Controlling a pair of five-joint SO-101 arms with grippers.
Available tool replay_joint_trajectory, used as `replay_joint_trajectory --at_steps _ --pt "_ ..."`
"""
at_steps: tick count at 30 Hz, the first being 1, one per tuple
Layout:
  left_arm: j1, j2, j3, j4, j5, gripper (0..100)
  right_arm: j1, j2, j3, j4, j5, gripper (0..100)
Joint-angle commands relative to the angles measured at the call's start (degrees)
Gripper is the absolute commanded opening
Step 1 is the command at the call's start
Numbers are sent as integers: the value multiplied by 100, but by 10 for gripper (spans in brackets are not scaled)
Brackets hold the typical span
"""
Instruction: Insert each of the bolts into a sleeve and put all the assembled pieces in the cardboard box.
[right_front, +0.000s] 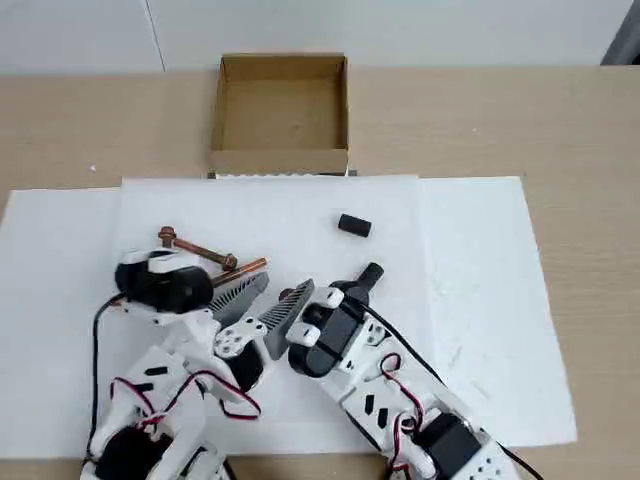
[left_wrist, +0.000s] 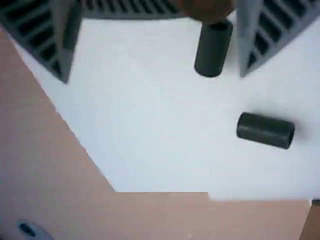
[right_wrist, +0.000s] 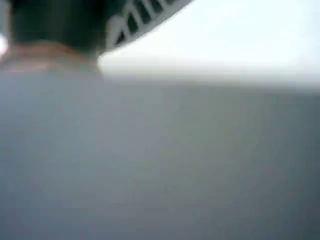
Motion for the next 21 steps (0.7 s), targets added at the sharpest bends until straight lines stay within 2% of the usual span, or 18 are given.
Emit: replay_joint_trajectory --at_steps 1,3,5,8,11,15,21 --pt "-299 -26 -321 9 -53 152 145 -75 -79 -110 0 3" --pt "-677 -44 -330 -9 -237 83 497 -75 -88 -92 0 3" --pt "-1116 -44 -321 -18 -774 6 927 -31 -176 48 -18 3" --pt "-1732 -44 -215 -18 -1521 9 1516 -13 -413 382 -396 3" --pt "-2233 -44 119 0 -1960 5 1895 -13 -580 743 -642 3" --pt "-2743 -53 655 -9 -2040 5 2000 4 -897 919 -642 3" --pt "-2866 -53 1262 -9 -2048 5 2000 971 -1732 901 -651 3"
